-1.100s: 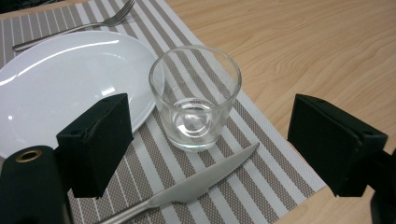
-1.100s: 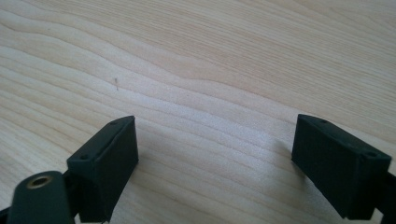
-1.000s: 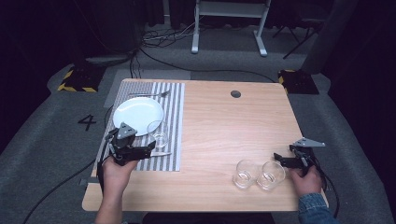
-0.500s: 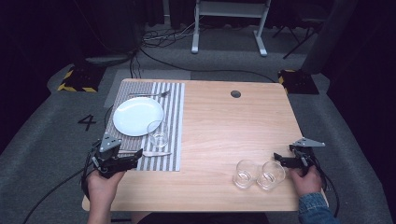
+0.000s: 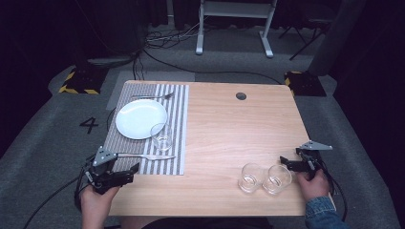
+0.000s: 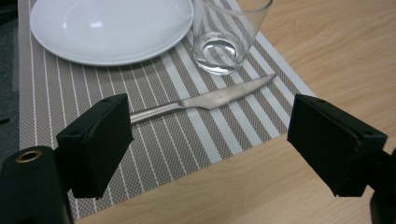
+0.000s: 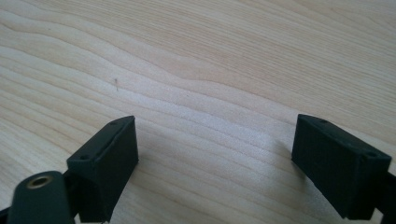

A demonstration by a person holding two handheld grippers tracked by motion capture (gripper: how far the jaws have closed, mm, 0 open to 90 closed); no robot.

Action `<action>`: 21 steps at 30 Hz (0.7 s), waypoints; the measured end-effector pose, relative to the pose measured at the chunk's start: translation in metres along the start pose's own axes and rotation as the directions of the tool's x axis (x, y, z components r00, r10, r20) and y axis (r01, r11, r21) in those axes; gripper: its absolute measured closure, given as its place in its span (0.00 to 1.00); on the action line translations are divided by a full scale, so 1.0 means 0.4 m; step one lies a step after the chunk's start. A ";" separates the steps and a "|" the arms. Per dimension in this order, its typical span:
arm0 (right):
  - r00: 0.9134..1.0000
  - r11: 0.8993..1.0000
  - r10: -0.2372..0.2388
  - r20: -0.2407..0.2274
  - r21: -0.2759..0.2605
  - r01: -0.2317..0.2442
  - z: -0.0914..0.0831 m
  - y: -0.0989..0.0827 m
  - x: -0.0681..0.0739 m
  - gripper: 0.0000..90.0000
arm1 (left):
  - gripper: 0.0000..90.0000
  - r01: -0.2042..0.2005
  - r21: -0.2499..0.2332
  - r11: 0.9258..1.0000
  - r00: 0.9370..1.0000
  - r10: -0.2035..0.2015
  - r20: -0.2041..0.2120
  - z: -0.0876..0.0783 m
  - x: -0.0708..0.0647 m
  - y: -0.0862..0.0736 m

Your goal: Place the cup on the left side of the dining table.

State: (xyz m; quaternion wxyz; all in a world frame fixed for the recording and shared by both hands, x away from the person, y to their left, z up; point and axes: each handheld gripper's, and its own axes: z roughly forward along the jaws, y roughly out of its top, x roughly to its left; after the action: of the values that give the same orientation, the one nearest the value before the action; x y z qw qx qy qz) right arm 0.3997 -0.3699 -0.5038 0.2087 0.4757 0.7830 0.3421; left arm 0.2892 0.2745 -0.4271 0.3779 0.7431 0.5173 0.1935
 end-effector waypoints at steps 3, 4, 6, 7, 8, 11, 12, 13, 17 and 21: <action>1.000 1.000 0.001 0.000 0.000 -0.001 0.000 0.000 0.000 0.16 | 0.16 0.015 0.013 1.000 1.000 -0.015 0.002 -0.001 0.002 -0.015; 1.000 1.000 0.000 0.000 0.000 0.000 0.000 0.000 0.000 0.16 | 0.16 0.018 0.018 1.000 1.000 -0.018 0.000 0.000 0.002 -0.020; 1.000 1.000 0.000 0.000 0.000 0.000 0.000 0.000 0.000 0.16 | 0.16 0.020 0.040 0.999 1.000 -0.020 0.004 0.004 0.003 -0.029; 1.000 1.000 0.000 0.000 0.000 0.000 0.000 0.000 0.000 0.16 | 0.16 0.023 0.051 0.998 1.000 -0.024 0.007 0.006 0.004 -0.033; 1.000 1.000 0.001 0.000 0.000 -0.001 0.000 0.000 0.000 0.16 | 0.16 0.029 0.060 0.998 1.000 -0.029 0.008 0.008 0.004 -0.038; 1.000 1.000 0.000 0.000 0.000 0.000 0.000 0.000 0.000 0.16 | 0.16 0.035 0.088 0.995 0.999 -0.037 0.018 0.017 0.012 -0.051; 1.000 1.000 0.000 0.000 0.000 0.000 0.000 0.000 0.000 0.16 | 0.16 0.041 0.096 0.995 0.999 -0.044 0.024 0.022 0.014 -0.056; 1.000 1.000 0.000 0.000 0.000 0.000 0.000 0.000 0.000 0.16 | 0.16 0.043 0.106 0.993 0.998 -0.047 0.030 0.028 0.016 -0.062; 1.000 1.000 0.000 0.000 0.000 0.000 0.000 0.000 0.000 0.16 | 0.16 0.045 0.141 0.989 0.998 -0.052 0.046 0.048 0.028 -0.084; 1.000 1.000 0.000 -0.002 0.000 0.000 0.000 0.000 0.000 0.16 | 0.16 0.052 0.159 0.986 0.997 -0.060 0.048 0.060 0.040 -0.100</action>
State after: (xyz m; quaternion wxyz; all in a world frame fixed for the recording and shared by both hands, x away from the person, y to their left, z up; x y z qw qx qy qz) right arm 0.3998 -0.3698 -0.5038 0.2082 0.4753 0.7832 0.3426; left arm 0.2866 0.2876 -0.4746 0.3368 0.7607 0.5415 0.1214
